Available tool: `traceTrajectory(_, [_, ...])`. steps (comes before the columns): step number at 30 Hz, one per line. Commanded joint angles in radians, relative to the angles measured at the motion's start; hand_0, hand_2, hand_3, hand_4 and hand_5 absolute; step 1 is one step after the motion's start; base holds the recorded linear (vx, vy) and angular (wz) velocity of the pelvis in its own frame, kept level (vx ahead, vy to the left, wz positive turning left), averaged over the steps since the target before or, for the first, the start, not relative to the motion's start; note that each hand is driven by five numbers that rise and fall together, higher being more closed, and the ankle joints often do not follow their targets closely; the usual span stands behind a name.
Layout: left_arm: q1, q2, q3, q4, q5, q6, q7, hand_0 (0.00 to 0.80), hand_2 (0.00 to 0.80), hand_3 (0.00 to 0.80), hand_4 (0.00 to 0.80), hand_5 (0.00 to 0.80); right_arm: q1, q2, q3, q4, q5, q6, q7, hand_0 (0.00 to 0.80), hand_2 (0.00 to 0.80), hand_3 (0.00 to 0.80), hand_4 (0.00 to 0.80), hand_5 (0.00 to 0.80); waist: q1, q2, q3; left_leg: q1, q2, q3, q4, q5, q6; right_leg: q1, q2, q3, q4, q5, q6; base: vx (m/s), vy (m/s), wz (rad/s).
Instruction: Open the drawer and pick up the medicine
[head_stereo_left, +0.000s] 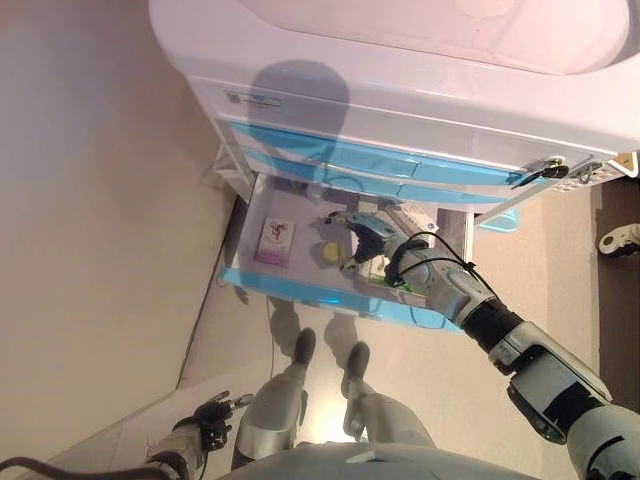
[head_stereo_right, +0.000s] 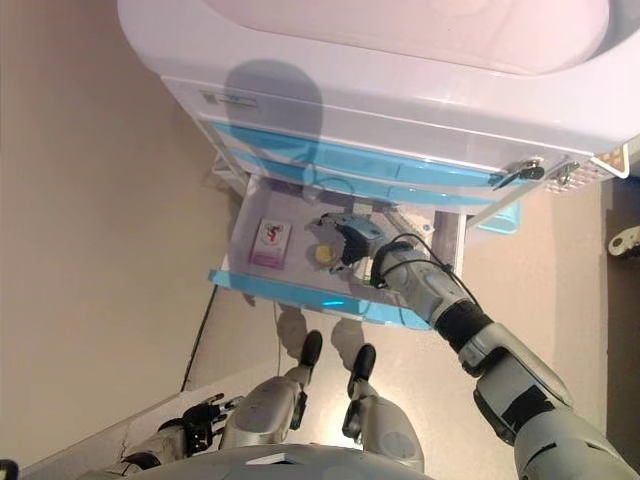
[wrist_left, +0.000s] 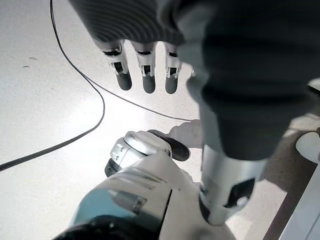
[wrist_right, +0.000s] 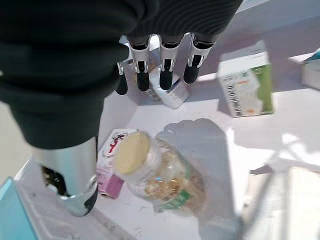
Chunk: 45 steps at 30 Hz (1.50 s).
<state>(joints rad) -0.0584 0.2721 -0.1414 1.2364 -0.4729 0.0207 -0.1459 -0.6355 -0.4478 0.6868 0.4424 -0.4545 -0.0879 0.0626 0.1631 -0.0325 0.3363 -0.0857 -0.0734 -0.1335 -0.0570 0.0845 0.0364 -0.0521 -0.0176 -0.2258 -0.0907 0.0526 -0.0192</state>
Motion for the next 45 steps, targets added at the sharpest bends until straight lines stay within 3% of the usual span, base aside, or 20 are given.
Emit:
traceTrajectory(1, [-0.007,-0.009,-0.043,0.03,-0.003,0.015,-0.003,0.0,0.0,0.0,0.0,0.0,-0.056,0.035,0.056,-0.025,-0.016,-0.02,-0.014,0.0,0.0,0.0,0.0,0.0,0.022,-0.012,-0.023,-0.049,-0.021,0.051,0.023,-0.043,-0.008,-0.064,-0.052,0.017,0.136,-0.038,0.048,-0.002,-0.006,0.04])
traceTrajectory(45, [-0.024,-0.008,-0.042,0.026,0.014,0.014,-0.011,0.0,0.0,0.0,0.0,0.0,-0.055,0.071,0.056,0.097,-0.092,-0.004,-0.045,0.0,0.0,0.0,0.0,0.0,0.034,-0.013,-0.02,-0.058,-0.021,0.044,0.016,-0.037,-0.005,-0.075,-0.052,0.009,0.134,-0.032,0.05,0.0,0.0,0.0])
